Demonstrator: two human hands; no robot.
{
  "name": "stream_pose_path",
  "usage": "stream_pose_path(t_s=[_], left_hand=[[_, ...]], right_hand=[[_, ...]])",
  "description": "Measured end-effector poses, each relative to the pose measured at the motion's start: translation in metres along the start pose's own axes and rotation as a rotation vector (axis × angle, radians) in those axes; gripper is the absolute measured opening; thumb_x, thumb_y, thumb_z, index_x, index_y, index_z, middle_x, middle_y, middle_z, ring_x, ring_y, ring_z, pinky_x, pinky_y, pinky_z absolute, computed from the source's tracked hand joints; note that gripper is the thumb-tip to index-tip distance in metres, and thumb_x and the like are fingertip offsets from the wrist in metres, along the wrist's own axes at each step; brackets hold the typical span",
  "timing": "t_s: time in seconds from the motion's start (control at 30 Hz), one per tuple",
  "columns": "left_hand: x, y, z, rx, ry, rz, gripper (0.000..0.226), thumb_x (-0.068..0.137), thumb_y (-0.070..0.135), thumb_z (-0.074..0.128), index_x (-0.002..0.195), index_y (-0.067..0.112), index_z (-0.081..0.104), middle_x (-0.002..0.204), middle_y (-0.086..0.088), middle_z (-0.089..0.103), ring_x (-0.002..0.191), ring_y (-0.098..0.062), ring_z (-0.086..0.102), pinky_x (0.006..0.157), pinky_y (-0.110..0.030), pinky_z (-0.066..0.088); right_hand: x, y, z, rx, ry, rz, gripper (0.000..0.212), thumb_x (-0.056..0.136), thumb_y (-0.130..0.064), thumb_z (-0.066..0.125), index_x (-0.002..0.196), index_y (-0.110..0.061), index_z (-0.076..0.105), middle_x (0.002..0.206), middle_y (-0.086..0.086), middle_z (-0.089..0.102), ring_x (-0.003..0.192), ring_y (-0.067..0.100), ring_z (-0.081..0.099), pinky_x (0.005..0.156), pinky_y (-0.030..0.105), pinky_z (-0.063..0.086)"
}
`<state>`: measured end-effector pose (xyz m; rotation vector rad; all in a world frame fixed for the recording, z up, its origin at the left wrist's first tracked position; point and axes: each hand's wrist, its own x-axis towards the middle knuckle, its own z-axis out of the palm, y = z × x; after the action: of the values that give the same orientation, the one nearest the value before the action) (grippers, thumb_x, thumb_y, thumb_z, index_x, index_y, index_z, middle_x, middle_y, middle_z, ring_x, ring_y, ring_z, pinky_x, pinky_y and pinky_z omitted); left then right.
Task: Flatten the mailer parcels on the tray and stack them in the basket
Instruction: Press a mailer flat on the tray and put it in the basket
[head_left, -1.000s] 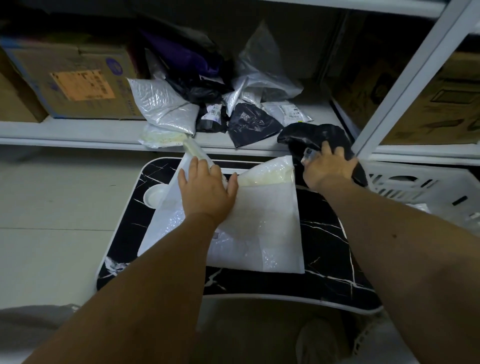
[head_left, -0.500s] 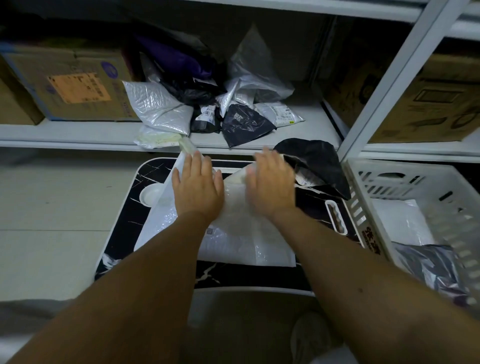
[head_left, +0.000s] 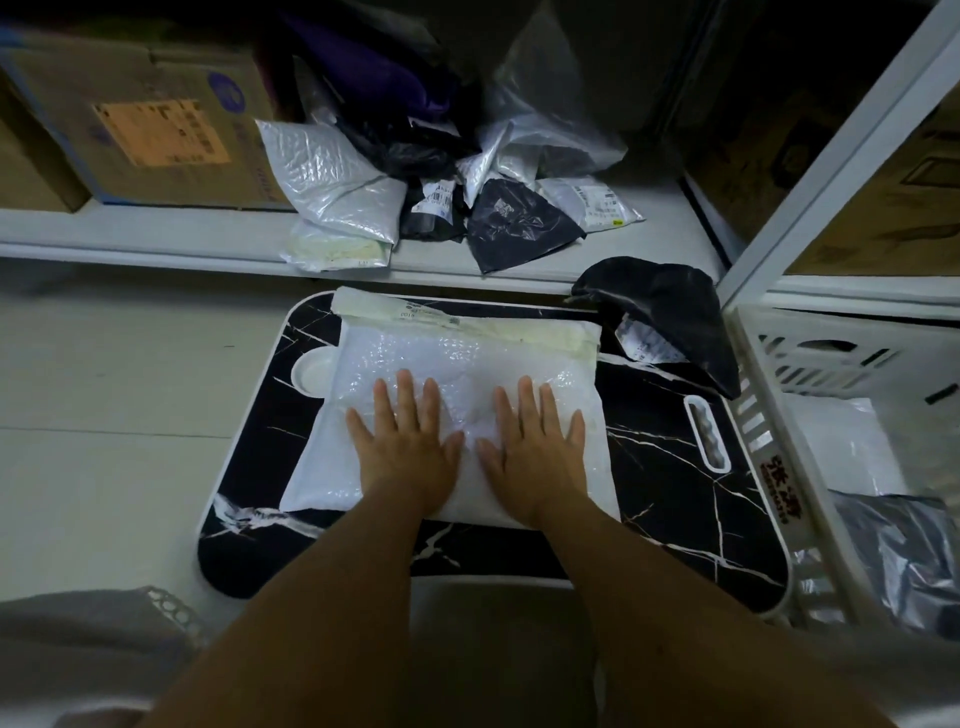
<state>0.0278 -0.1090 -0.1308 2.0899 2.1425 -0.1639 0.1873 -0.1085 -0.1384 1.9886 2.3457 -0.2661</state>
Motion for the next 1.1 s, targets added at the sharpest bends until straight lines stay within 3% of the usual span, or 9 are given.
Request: stream_pose_path(t_s=[0.23,0.3,0.37,0.43,0.5,0.63,0.73,0.9,1.1], left_hand=[[0.009,-0.002,0.002,0.029,-0.120,0.009,0.072,0.093,0.061,0.004,0.150,0.020,-0.015,0.156,-0.013,-0.020,0.144,-0.038,-0.013,0.113,-0.061,0.006],[0.010,0.001,-0.004,0.046,-0.089,0.000,0.071,0.094,0.059,0.009,0.151,0.018,0.005,0.158,-0.016,0.004,0.144,-0.039,0.009,0.109,-0.057,0.018],[0.020,0.002,-0.015,0.010,0.051,-0.005,0.063,0.097,0.054,0.017,0.145,0.015,0.024,0.140,-0.018,0.042,0.125,-0.036,0.042,0.097,-0.045,0.037],[0.037,0.002,-0.026,-0.057,0.124,0.016,0.061,0.098,0.051,0.022,0.148,0.015,0.016,0.118,-0.012,0.057,0.107,-0.029,0.053,0.084,-0.040,0.043],[0.052,0.000,-0.032,-0.042,0.088,0.031,0.065,0.097,0.056,0.025,0.151,0.022,0.008,0.116,-0.012,0.056,0.107,-0.028,0.053,0.084,-0.040,0.044],[0.064,-0.001,-0.024,0.205,0.092,0.065,0.063,0.092,0.064,0.021,0.143,0.026,0.029,0.149,-0.017,0.027,0.140,-0.036,0.020,0.108,-0.059,0.019],[0.073,-0.002,-0.016,0.176,0.039,0.131,0.068,0.092,0.065,0.012,0.148,0.027,0.016,0.159,-0.007,-0.011,0.144,-0.041,-0.010,0.107,-0.068,0.003],[0.082,-0.010,-0.005,0.064,-0.027,0.040,0.074,0.089,0.069,0.008,0.150,0.031,-0.009,0.159,0.002,-0.013,0.143,-0.043,-0.005,0.106,-0.070,0.012],[0.090,-0.004,-0.007,-0.011,0.019,0.006,0.059,0.094,0.061,0.010,0.147,0.043,-0.007,0.159,-0.002,0.002,0.143,-0.038,0.008,0.107,-0.068,0.014]], right_hand=[[0.007,-0.001,0.006,-0.016,-0.042,0.016,0.069,0.094,-0.064,0.007,0.154,-0.031,-0.001,0.162,0.003,-0.009,0.149,0.026,-0.008,0.115,0.057,0.003],[0.011,-0.003,0.000,-0.035,-0.033,0.033,0.063,0.096,-0.061,0.014,0.152,-0.032,0.016,0.161,0.004,0.010,0.147,0.029,0.011,0.112,0.056,0.016],[0.021,-0.006,-0.011,-0.060,0.065,0.022,0.052,0.098,-0.055,0.020,0.139,-0.027,0.036,0.140,0.007,0.041,0.128,0.029,0.040,0.099,0.048,0.034],[0.038,-0.010,-0.022,-0.078,0.129,0.009,0.049,0.100,-0.050,0.024,0.137,-0.019,0.034,0.121,0.008,0.055,0.107,0.028,0.053,0.086,0.041,0.039],[0.056,-0.012,-0.033,-0.113,0.113,0.035,0.061,0.099,-0.051,0.027,0.148,-0.015,0.020,0.118,0.010,0.058,0.105,0.028,0.056,0.087,0.042,0.039],[0.075,-0.013,-0.034,-0.273,0.089,0.029,0.060,0.098,-0.057,0.023,0.142,-0.020,0.039,0.141,0.010,0.041,0.134,0.029,0.031,0.107,0.052,0.022],[0.077,-0.008,-0.022,-0.180,0.008,0.051,0.067,0.098,-0.058,0.013,0.152,-0.019,0.020,0.162,0.005,0.003,0.148,0.034,-0.007,0.112,0.065,0.004],[0.090,-0.010,-0.012,-0.031,-0.081,0.073,0.066,0.095,-0.064,0.012,0.153,-0.038,-0.005,0.163,-0.001,-0.007,0.146,0.039,-0.014,0.110,0.069,0.000],[0.099,-0.014,-0.019,0.010,-0.090,0.135,0.056,0.098,-0.058,0.016,0.151,-0.045,0.004,0.162,0.003,0.001,0.145,0.042,-0.012,0.108,0.072,0.000]])
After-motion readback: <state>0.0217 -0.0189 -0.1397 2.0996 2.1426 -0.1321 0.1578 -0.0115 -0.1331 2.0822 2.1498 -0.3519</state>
